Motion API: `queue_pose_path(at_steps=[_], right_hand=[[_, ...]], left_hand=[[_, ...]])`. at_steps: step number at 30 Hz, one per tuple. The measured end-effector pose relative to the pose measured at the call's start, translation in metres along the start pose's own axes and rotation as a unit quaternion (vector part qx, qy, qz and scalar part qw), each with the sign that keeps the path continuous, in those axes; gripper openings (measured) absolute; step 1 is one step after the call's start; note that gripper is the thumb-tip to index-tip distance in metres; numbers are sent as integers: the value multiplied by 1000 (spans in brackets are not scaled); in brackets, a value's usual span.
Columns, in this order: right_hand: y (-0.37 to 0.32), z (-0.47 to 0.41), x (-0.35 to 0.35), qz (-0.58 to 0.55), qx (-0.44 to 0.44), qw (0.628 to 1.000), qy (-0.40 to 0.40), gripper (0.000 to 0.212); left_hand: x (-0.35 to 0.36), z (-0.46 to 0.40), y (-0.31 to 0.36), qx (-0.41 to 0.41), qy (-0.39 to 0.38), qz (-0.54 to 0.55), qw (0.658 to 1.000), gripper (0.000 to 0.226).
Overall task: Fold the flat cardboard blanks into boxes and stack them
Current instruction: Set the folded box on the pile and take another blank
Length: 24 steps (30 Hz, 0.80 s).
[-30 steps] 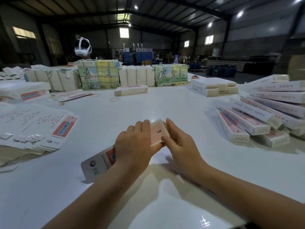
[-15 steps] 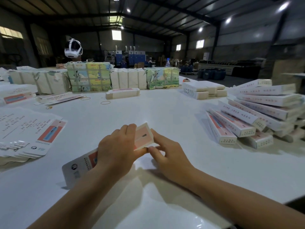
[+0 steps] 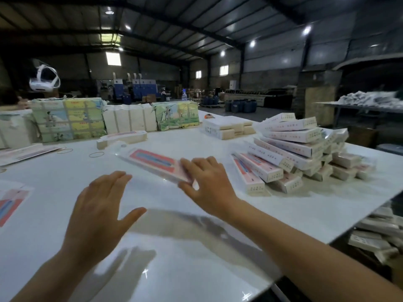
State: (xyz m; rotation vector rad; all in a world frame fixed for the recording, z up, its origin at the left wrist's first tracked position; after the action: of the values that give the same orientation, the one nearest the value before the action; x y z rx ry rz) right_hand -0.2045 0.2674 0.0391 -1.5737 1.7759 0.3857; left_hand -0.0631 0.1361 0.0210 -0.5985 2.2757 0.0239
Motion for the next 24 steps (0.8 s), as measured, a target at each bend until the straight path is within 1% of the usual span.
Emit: queue_pose_path(at_steps=[2, 4, 6, 8, 10, 11, 14, 18, 19, 20, 22, 24], right_hand=[[51, -9, -30, 11, 108, 993, 45, 43], [99, -7, -57, 56, 186, 978, 74, 40], [140, 8, -80, 94, 254, 958, 91, 39], [173, 26, -91, 188, 314, 929, 61, 38], [190, 37, -92, 284, 337, 898, 8, 38], [192, 38, -91, 305, 338, 891, -4, 38], [189, 32, -88, 321, 339, 884, -27, 36], [176, 22, -93, 370, 355, 856, -72, 34], [166, 16, -92, 378, 340, 858, -76, 35], [152, 8, -88, 379, 306, 870, -72, 37], [111, -8, -66, 329, 196, 922, -56, 41], [62, -16, -31, 203, 102, 972, -58, 38]], left_hand=[[15, 4, -7, -25, -45, 22, 998, 61], [33, 11, -12, -60, -100, 47, 992, 46], [47, 16, -14, -91, -139, 77, 983, 41], [55, 19, -16, -105, -157, 100, 977, 36], [65, 21, -18, -111, -181, 114, 971, 32], [70, 22, -19, -113, -192, 120, 967, 29], [77, 24, -20, -113, -212, 136, 961, 22], [75, 24, -20, -114, -209, 140, 961, 22], [74, 24, -19, -115, -210, 140, 961, 22], [73, 24, -18, -115, -211, 140, 961, 22], [71, 24, -17, -116, -217, 141, 959, 23], [70, 24, -16, -119, -221, 138, 958, 27]])
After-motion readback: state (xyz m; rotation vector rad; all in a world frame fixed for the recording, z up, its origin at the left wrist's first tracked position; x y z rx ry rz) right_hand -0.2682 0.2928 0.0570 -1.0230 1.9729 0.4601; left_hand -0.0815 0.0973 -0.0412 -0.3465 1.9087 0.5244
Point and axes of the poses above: each hand's wrist, its own z-axis away from the middle knuckle, its own x-axis out of the palm, y = z × x, the point moved 8 cm from there along -z, towards the middle knuckle, and after that the axes turned 13 degrees about -z, right-handed, at the moved point
